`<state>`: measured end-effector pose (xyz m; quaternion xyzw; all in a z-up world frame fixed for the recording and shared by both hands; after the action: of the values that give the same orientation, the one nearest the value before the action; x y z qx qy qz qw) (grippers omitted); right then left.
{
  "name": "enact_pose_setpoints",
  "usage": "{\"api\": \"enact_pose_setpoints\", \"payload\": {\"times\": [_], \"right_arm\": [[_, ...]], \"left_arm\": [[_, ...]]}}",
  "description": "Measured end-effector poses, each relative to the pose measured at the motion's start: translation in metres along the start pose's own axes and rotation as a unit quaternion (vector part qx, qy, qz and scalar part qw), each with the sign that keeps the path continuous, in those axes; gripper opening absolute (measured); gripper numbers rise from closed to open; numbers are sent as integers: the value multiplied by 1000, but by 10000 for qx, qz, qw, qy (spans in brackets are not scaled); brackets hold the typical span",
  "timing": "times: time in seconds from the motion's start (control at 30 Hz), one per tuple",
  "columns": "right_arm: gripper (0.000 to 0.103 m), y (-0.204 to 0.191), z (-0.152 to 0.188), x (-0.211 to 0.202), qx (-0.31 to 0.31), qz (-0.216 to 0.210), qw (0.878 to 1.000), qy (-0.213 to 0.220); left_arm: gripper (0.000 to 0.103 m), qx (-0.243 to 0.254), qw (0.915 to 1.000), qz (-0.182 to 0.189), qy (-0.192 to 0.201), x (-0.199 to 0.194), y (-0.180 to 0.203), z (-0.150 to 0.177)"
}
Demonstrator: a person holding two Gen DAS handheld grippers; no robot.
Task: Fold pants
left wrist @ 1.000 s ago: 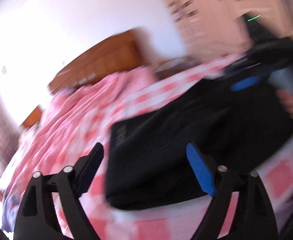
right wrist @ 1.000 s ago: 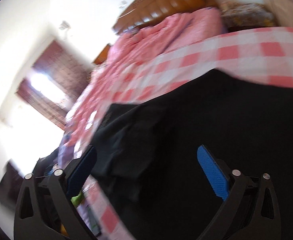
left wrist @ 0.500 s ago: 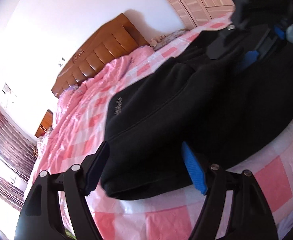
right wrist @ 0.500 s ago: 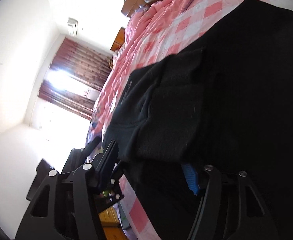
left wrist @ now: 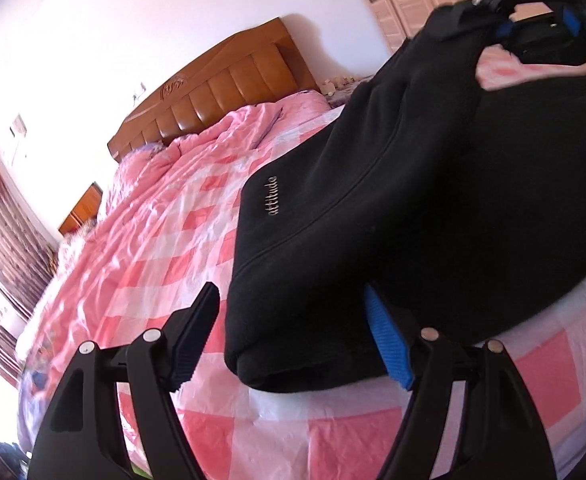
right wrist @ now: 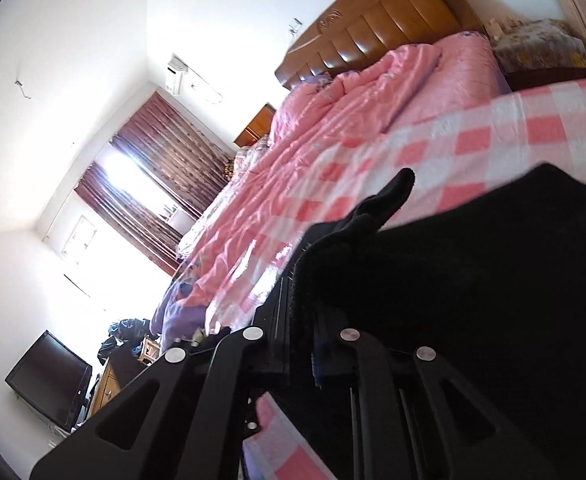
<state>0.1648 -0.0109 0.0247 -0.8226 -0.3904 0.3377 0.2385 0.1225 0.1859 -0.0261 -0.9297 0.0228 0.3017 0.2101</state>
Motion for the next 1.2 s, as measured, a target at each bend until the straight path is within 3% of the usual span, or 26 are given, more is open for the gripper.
{"api": "enact_pose_setpoints", "payload": {"times": [0.1,0.13,0.17,0.33,0.4,0.5,0.57,0.6,0.7,0.77,0.9,0.97,1.03,1.1,1.13,1.17,1.2], "right_arm": [[12,-13,-6,-8,-172,-81,9998,92],[12,-15,-6,-10,-177,-115,9997,102],[12,-15,-3,-14,-164,-151,9997,93],[12,5,23,-21,-72,40,10000,-43],[12,22,34,-19,29,189,9996,-204],[12,54,59,-13,266,523,9969,-529],[13,63,69,-18,314,696,9949,-654],[13,65,70,-20,320,779,9936,-752],[13,61,72,-20,328,873,9895,-1101],[13,51,79,-21,274,703,9902,-1175],[13,49,88,-10,683,169,9884,-1343],[13,48,88,-7,683,196,9871,-1437],[13,51,86,-6,530,490,9864,-1478],[13,60,88,-7,710,462,9860,-1433],[13,64,89,-5,798,485,9851,-1447],[13,67,92,-3,767,645,9834,-1514],[13,67,95,2,508,812,9829,-1572]], "left_arm": [[44,-492,9984,278,-71,-2,-19,-1],[14,-700,9968,347,-167,0,-30,2],[7,-801,9962,285,-196,1,-39,4],[6,-865,9962,-113,65,-28,-57,16],[5,-760,9971,-72,-70,-28,-50,22],[5,-186,9989,-327,-289,-18,-21,37],[5,-251,9986,-391,-253,-16,-19,39],[6,-422,9982,-344,-234,-17,-23,38],[23,-567,9971,-464,-215,-18,-30,39],[37,-415,9965,-711,-160,-25,-27,41],[45,188,9936,-1111,2,-36,-9,40],[45,484,9906,-1277,-5,-38,-2,38],[46,778,9905,-1128,145,-49,12,35],[50,673,9952,-644,307,-62,26,29],[61,557,9972,-263,419,-69,36,25],[75,543,9973,-114,480,-72,45,22],[78,550,9972,-96,500,-71,53,20]]}}
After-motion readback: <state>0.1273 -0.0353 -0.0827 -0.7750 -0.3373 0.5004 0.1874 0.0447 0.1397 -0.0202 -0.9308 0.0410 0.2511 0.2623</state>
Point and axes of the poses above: each gripper's, at about its wrist camera, not at the fingertips, and x roughly the way its jaws point, y to its right, z to its underside, the point moved 2 cm from there along x, roughly the way its jaws point, and after that the axes turned 3 degrees about -x, right-handed, at the moved point
